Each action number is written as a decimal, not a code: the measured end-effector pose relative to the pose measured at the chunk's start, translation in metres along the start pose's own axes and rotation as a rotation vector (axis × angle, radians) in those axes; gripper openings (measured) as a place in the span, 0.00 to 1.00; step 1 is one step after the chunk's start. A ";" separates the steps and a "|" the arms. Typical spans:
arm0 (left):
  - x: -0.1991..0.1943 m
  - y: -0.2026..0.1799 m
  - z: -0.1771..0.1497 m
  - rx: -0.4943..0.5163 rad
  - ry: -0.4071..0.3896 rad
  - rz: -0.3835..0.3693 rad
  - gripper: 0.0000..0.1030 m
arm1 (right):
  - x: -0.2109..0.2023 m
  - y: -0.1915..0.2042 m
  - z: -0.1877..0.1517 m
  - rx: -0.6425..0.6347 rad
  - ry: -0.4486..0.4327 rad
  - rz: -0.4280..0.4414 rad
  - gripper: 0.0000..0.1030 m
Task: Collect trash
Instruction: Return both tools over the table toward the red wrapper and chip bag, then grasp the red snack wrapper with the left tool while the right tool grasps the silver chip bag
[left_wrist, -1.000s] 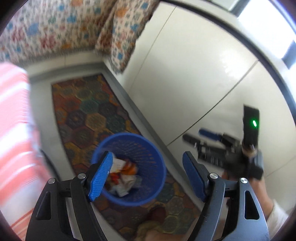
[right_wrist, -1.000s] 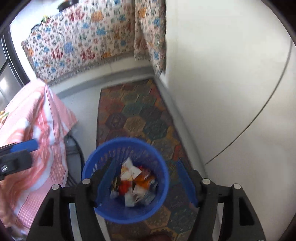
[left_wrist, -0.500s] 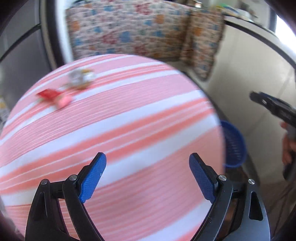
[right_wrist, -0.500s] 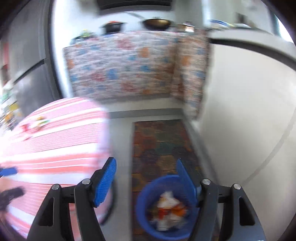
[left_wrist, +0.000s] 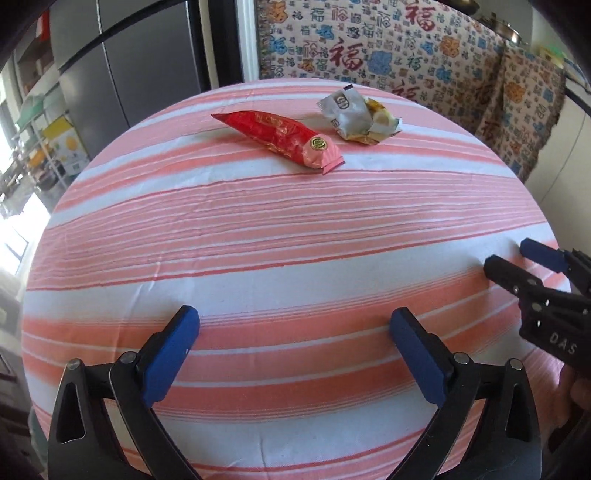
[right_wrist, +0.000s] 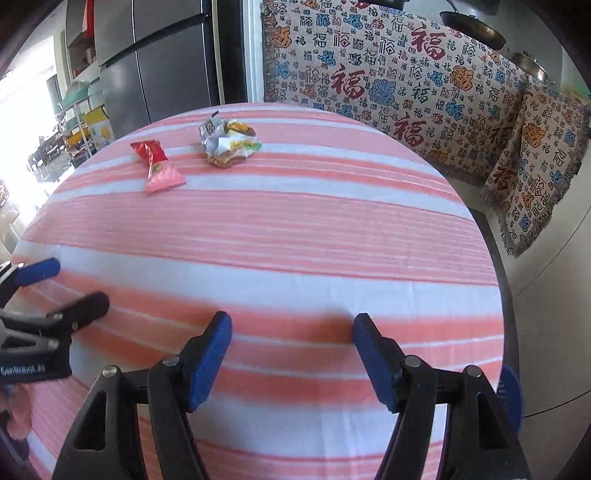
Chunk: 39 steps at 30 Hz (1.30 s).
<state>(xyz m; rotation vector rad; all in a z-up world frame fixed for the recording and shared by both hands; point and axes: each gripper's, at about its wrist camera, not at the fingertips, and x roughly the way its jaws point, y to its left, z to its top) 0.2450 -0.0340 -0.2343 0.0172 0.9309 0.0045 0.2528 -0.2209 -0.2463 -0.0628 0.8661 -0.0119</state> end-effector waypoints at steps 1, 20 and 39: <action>0.000 0.000 0.000 0.000 0.001 -0.002 1.00 | 0.003 0.001 0.004 0.011 0.002 -0.004 0.69; 0.077 0.017 0.132 -0.276 0.084 -0.018 0.74 | 0.012 0.002 0.011 0.028 0.010 -0.012 0.75; -0.027 0.028 0.033 0.143 0.133 -0.248 0.53 | 0.010 0.002 0.008 0.028 0.007 -0.011 0.75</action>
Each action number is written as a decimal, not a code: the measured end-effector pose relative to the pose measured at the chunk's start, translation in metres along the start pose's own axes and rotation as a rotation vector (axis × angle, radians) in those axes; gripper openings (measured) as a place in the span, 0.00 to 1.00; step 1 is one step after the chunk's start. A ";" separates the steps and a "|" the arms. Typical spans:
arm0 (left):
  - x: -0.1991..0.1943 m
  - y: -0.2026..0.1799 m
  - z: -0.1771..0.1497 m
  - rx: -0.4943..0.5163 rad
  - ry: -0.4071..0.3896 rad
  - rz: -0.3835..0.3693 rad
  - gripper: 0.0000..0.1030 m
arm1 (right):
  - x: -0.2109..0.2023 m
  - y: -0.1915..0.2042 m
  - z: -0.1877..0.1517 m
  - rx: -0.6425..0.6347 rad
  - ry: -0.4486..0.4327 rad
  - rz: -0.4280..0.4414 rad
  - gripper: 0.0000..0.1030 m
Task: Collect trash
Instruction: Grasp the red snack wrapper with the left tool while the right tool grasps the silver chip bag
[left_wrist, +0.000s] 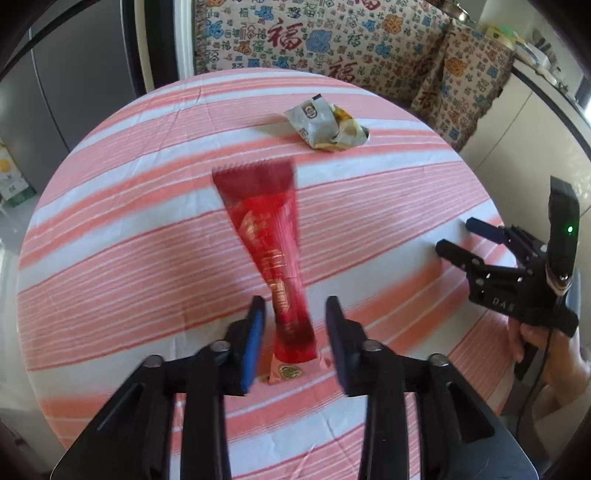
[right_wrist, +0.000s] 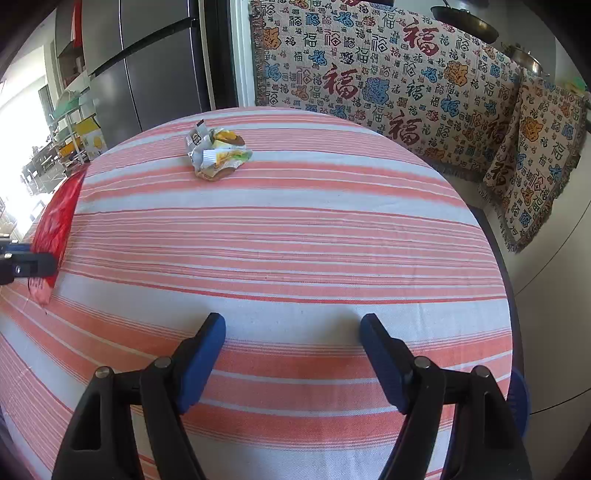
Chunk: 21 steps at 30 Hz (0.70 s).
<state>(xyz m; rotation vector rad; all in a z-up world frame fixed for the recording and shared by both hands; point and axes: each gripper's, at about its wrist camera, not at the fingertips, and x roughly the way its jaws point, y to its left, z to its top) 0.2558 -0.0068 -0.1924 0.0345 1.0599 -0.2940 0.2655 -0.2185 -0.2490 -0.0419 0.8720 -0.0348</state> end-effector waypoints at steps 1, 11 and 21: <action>0.004 -0.002 -0.003 -0.002 -0.015 0.024 0.71 | 0.000 0.000 0.000 0.000 0.000 0.000 0.75; 0.034 0.020 -0.003 -0.057 -0.110 0.198 0.90 | 0.001 -0.001 -0.002 0.005 -0.001 0.022 0.80; 0.039 0.026 -0.002 -0.088 -0.127 0.217 1.00 | 0.026 0.013 0.064 0.047 -0.014 0.139 0.87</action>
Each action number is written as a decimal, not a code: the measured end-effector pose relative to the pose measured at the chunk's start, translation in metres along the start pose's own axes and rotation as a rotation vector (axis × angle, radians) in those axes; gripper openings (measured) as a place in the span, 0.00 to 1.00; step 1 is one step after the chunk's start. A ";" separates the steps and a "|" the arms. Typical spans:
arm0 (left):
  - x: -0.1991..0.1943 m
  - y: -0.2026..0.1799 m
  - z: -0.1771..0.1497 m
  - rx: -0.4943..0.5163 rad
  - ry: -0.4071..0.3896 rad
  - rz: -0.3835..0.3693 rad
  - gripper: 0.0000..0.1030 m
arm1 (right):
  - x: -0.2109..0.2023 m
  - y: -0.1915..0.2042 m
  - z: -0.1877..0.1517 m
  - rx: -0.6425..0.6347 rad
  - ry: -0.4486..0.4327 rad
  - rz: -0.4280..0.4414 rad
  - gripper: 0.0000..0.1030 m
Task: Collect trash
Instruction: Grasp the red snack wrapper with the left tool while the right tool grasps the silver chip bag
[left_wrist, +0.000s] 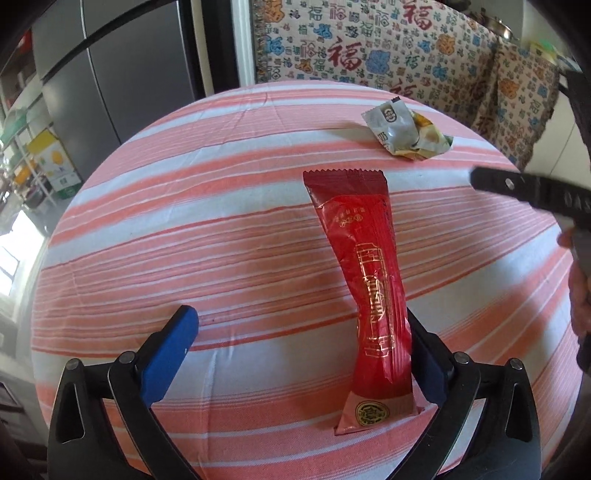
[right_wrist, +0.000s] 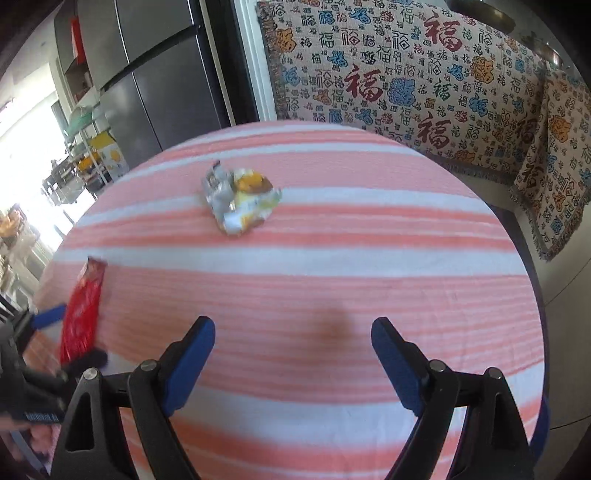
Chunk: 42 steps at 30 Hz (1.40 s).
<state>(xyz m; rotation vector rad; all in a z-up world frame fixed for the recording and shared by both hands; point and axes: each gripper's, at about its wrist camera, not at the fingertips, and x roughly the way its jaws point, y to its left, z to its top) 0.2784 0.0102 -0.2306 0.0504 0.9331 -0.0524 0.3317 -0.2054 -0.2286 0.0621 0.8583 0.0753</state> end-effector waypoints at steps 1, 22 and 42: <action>0.000 0.000 -0.001 0.000 -0.001 -0.001 1.00 | 0.005 0.005 0.011 0.006 -0.009 0.017 0.87; 0.004 0.001 -0.001 0.001 -0.009 -0.001 1.00 | -0.044 0.016 -0.051 -0.059 -0.001 -0.028 0.25; -0.001 0.004 -0.002 0.031 0.033 -0.047 0.99 | -0.038 0.020 -0.077 -0.105 0.027 -0.077 0.81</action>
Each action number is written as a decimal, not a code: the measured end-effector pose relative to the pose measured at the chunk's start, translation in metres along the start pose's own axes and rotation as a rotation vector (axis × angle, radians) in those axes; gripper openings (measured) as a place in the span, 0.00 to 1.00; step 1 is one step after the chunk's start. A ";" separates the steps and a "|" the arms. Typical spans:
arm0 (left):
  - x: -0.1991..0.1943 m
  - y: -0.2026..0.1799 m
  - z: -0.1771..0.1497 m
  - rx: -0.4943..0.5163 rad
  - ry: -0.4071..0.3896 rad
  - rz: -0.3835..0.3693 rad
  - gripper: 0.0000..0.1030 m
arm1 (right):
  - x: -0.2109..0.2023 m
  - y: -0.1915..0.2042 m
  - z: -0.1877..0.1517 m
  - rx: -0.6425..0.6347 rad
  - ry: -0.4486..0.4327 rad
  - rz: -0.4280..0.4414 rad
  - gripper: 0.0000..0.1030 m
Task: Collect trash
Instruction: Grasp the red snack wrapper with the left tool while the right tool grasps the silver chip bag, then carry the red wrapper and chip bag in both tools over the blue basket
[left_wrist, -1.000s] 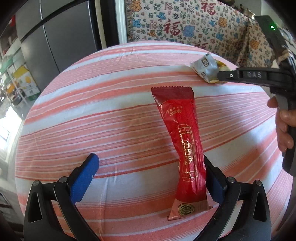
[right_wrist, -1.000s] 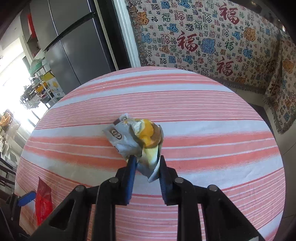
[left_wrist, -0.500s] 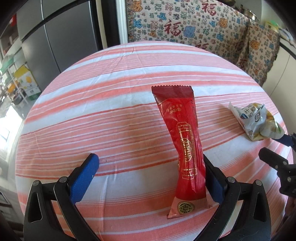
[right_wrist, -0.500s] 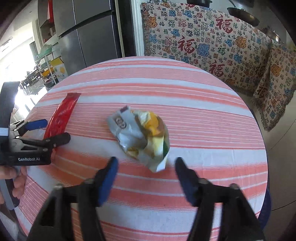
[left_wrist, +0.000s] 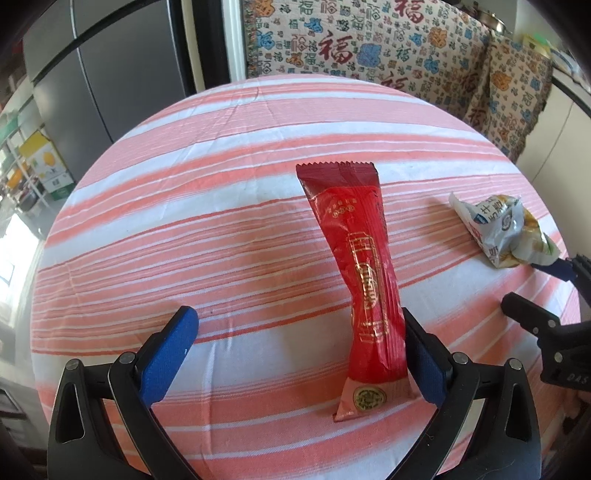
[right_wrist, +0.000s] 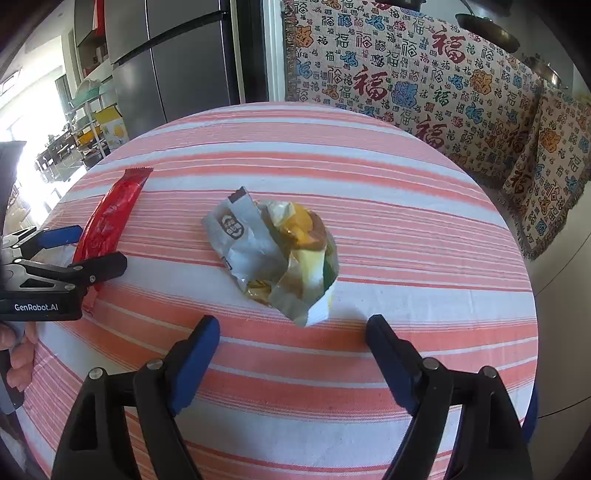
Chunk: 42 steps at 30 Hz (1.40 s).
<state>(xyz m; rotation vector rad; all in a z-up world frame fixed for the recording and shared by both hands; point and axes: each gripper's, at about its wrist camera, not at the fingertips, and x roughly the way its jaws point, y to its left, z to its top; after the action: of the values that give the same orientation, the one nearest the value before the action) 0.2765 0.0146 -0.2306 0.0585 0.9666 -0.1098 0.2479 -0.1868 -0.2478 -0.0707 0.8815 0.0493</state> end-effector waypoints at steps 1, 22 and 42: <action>-0.006 0.004 -0.001 -0.007 -0.006 -0.039 0.98 | -0.001 -0.001 0.000 -0.011 0.010 0.008 0.81; -0.011 -0.023 0.015 -0.036 -0.046 -0.225 0.12 | -0.004 -0.012 0.049 -0.023 0.143 0.127 0.37; -0.036 -0.036 0.012 -0.013 -0.119 -0.187 0.10 | -0.056 -0.041 0.021 0.058 0.066 0.146 0.36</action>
<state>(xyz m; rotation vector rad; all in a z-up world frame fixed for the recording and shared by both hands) 0.2617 -0.0200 -0.1938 -0.0501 0.8521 -0.2759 0.2313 -0.2269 -0.1899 0.0465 0.9529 0.1583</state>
